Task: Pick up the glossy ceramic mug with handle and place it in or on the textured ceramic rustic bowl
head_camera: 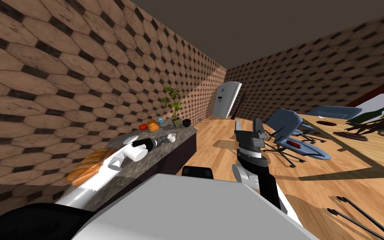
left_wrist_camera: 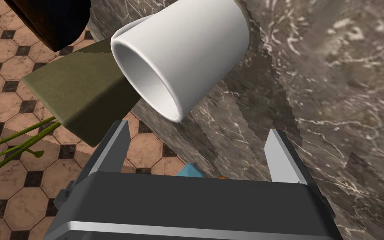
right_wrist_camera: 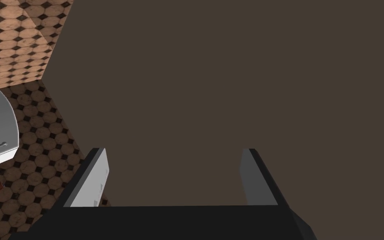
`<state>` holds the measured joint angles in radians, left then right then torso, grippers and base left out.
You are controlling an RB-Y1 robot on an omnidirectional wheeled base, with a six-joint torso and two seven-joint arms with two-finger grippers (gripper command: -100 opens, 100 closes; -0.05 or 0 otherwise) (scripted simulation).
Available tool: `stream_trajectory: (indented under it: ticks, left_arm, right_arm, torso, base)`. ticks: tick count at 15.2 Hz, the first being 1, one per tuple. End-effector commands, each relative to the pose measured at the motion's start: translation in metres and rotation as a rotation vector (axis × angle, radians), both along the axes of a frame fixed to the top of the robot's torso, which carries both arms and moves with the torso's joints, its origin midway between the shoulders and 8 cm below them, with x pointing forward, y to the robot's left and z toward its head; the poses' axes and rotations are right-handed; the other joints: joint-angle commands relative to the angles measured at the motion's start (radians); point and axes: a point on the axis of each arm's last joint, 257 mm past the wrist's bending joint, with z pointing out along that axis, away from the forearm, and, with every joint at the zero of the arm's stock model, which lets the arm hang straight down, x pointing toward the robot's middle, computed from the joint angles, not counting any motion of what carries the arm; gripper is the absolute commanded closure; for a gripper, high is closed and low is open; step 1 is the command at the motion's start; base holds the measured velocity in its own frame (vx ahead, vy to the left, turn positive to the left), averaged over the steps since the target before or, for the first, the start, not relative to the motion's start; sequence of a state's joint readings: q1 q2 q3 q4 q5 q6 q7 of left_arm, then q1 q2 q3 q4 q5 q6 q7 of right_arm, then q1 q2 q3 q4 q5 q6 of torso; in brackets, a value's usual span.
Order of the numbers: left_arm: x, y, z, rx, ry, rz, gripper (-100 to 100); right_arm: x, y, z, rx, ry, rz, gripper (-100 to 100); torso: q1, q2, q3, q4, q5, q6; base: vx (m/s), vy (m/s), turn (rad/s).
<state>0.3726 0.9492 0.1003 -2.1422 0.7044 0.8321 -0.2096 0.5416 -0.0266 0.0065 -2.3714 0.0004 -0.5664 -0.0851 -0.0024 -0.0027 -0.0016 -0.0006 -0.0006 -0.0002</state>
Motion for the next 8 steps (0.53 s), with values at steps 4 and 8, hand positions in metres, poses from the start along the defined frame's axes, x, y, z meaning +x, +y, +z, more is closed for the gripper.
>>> stream_trajectory:
  ticks: [4,8]
  left_arm:
    - [-0.017,0.016,-0.010,0.043,0.119,-0.005,-100]
    - [-0.030,0.025,-0.018,0.069,0.199,-0.001,-100]
  right_arm:
    - [0.000,0.000,0.000,0.000,0.000,0.000,0]
    - [0.000,0.000,0.000,0.000,0.000,0.000,0]
  torso:
    - [0.000,0.000,0.000,0.000,0.000,0.000]
    - [0.000,0.000,0.000,0.000,0.000,0.000]
  base:
    - [0.043,-0.020,-0.085]
    - [0.044,-0.015,-0.087]
